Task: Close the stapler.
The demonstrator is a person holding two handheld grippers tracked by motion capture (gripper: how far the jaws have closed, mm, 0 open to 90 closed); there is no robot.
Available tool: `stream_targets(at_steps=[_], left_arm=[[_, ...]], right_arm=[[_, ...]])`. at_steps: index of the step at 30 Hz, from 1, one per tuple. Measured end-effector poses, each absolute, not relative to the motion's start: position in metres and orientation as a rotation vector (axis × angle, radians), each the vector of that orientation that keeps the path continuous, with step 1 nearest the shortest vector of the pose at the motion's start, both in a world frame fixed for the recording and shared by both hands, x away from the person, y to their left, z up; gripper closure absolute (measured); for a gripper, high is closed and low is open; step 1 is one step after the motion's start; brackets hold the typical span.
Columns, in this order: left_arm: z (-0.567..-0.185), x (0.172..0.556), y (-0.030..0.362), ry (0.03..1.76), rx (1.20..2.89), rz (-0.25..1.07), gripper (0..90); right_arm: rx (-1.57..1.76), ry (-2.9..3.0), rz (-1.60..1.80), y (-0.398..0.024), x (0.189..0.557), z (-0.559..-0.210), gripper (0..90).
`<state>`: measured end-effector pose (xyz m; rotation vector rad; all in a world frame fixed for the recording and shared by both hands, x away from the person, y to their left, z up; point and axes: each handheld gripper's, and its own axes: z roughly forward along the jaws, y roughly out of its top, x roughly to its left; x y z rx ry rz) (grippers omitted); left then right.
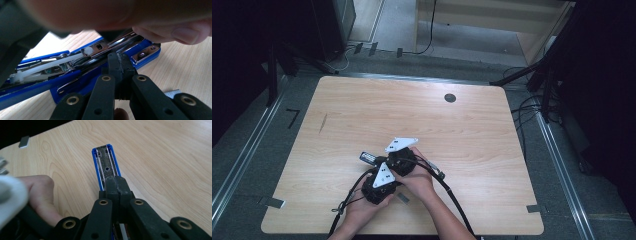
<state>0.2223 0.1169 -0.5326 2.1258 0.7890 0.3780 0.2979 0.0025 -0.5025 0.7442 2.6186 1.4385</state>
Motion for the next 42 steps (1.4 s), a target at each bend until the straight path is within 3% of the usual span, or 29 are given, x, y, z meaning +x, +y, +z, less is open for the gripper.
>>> stream_targets(at_steps=[18,42], left_arm=[[-0.532,0.223,0.117,0.793,2.124,0.376,90.0],[-0.532,0.223,0.118,0.797,2.122,0.366,90.0]], right_arm=[[0.797,2.630,1.406,0.001,0.300,-0.502,90.0],[0.908,2.456,1.470,-0.076,0.278,-0.493,85.3]])
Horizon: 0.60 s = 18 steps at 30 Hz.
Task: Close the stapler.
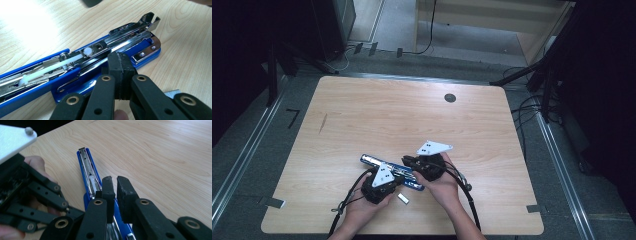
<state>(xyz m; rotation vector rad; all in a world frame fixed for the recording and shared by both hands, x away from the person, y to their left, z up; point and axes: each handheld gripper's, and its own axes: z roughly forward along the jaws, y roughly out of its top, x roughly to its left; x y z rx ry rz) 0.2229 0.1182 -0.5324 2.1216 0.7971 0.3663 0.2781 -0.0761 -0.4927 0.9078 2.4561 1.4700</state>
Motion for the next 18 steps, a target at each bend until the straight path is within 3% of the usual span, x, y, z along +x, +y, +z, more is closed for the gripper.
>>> stream_targets(at_steps=[18], left_arm=[[-0.532,0.223,0.119,0.801,2.121,0.361,90.0]], right_arm=[[0.933,2.432,1.470,-0.112,0.233,-0.506,83.2]])
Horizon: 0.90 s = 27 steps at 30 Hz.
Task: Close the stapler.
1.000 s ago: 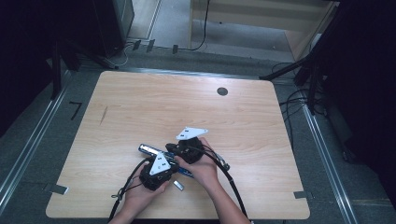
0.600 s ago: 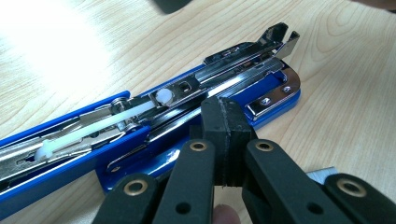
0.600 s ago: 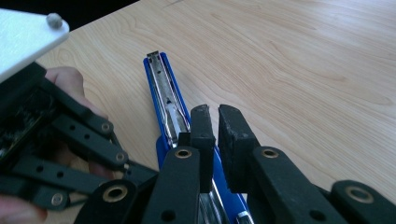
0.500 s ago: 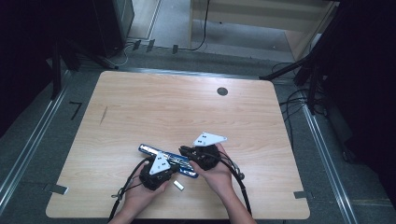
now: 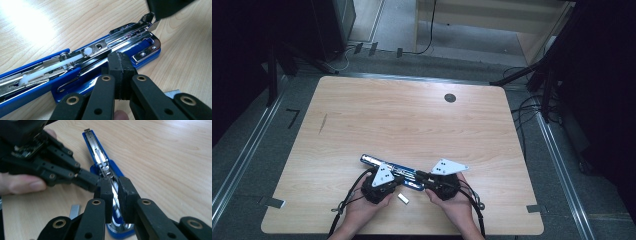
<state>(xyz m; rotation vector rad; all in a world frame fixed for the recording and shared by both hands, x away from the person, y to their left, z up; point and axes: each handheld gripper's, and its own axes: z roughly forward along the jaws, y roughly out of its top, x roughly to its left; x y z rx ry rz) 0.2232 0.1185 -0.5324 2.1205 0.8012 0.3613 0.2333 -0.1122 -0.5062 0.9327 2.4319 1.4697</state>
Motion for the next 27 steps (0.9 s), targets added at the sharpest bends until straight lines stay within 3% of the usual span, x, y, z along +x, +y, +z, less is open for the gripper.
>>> stream_targets(at_steps=[21,27], left_arm=[[-0.532,0.224,0.119,0.807,2.115,0.354,90.0],[-0.532,0.224,0.119,0.807,2.115,0.355,90.0]], right_arm=[[0.922,2.485,1.459,-0.103,0.199,-0.522,77.6],[0.906,2.516,1.418,-0.092,0.190,-0.531,71.5]])
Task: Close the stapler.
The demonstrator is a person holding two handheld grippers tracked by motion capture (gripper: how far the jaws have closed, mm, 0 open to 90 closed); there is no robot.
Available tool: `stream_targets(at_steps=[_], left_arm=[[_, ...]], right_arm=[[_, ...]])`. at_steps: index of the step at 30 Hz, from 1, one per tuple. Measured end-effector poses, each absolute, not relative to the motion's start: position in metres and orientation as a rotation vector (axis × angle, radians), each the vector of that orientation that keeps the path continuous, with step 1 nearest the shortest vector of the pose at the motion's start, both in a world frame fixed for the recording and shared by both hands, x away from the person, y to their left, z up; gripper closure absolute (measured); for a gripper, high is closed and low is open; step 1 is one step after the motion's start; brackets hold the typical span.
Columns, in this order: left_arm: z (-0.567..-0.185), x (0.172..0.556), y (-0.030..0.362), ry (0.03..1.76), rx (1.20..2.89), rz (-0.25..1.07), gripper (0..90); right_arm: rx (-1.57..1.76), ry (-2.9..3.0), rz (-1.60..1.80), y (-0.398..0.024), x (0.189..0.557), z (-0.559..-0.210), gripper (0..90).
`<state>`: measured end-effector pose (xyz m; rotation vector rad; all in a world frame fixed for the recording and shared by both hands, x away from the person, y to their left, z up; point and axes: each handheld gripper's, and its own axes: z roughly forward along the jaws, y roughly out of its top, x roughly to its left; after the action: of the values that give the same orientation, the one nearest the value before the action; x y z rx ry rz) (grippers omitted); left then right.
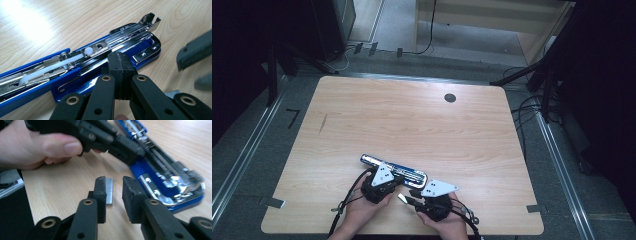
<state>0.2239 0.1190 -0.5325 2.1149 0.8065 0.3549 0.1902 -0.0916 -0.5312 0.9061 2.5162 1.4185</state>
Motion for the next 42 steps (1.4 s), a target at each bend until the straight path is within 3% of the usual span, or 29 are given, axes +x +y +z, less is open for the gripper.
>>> stream_targets(at_steps=[16,34,42], left_arm=[[-0.533,0.224,0.119,0.807,2.114,0.355,90.0],[-0.533,0.224,0.119,0.808,2.113,0.347,90.0],[-0.533,0.224,0.119,0.808,2.111,0.345,90.0]], right_arm=[[0.899,2.514,1.363,-0.078,0.183,-0.541,68.7],[0.864,2.502,1.260,-0.075,0.181,-0.544,72.6],[0.844,2.509,1.258,-0.075,0.181,-0.544,78.4]])
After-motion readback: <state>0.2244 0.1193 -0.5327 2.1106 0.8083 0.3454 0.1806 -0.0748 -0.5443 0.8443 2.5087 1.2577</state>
